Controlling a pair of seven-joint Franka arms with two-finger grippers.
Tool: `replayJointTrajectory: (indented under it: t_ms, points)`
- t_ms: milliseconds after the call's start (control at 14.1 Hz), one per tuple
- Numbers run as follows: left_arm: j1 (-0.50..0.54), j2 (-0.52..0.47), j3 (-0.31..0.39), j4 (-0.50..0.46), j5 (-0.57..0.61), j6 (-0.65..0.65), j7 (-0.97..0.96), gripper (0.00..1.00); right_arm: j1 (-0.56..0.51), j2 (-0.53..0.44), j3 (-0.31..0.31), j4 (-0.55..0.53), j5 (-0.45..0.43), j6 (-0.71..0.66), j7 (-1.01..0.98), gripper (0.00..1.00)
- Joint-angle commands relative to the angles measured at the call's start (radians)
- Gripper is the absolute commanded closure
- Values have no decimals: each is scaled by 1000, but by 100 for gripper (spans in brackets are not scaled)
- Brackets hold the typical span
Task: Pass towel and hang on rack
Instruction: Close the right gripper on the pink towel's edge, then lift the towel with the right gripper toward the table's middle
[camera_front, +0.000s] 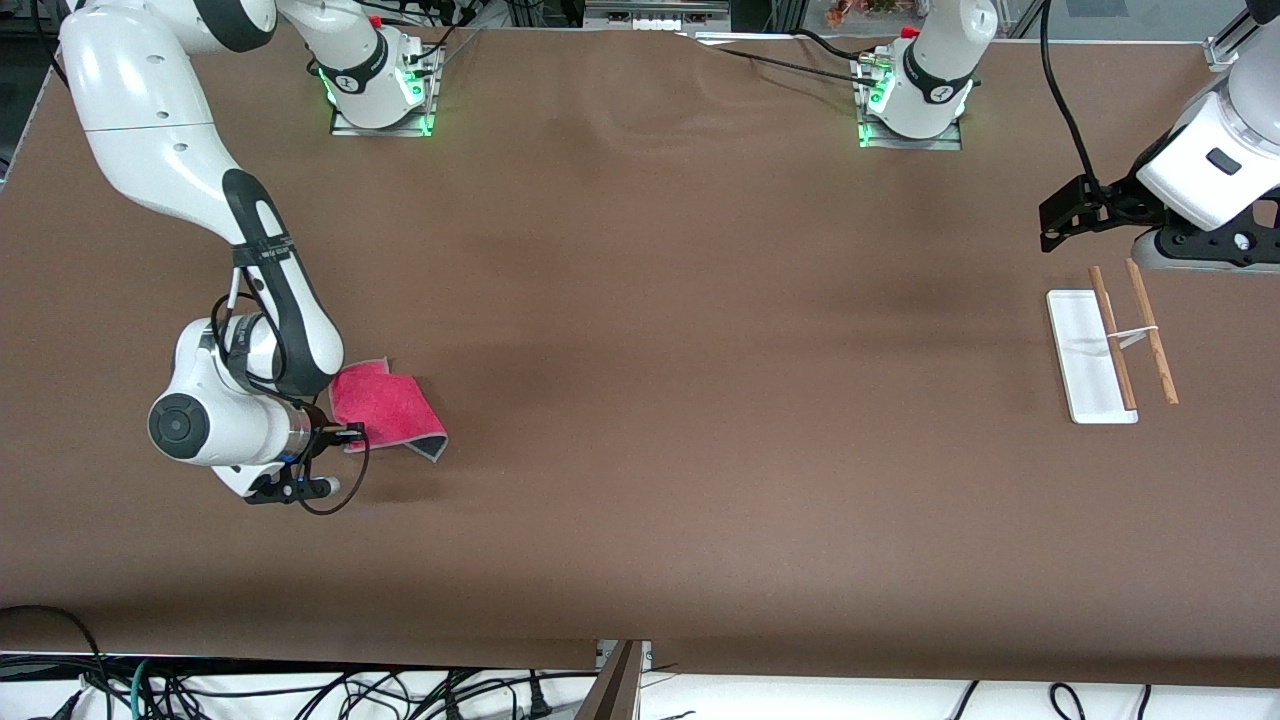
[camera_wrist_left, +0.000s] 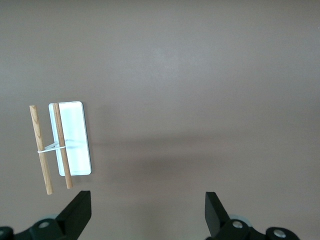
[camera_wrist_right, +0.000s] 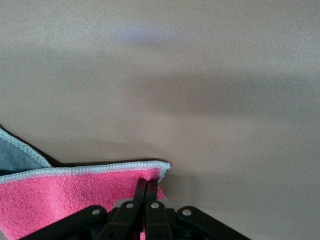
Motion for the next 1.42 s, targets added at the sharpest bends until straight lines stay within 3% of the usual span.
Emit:
replayJointTrajectory:
  t_ms: [0,142,427,711,1067,1351]
  points:
    - [-8,-16,3,-9,-3,-3,-14,0,-6,-19,9,-7,16,-2,-21,100]
    - [-8,-16,5,-11,-3,-3,-14,0,-1,-38,10,-6,16,-8,-21,100]
    - [-8,-16,3,-11,-3,-1,-14,0,-1,-97,75,43,16,-117,-16,100]
    - [-6,-15,3,-11,-5,-1,-13,0,0,-194,213,57,11,-185,10,100]
    - [4,-9,3,-41,-7,32,1,0,1,-205,306,63,13,-179,86,100]
    - [3,-15,-4,-64,-5,105,-2,0,1,-223,433,173,2,-251,211,100]
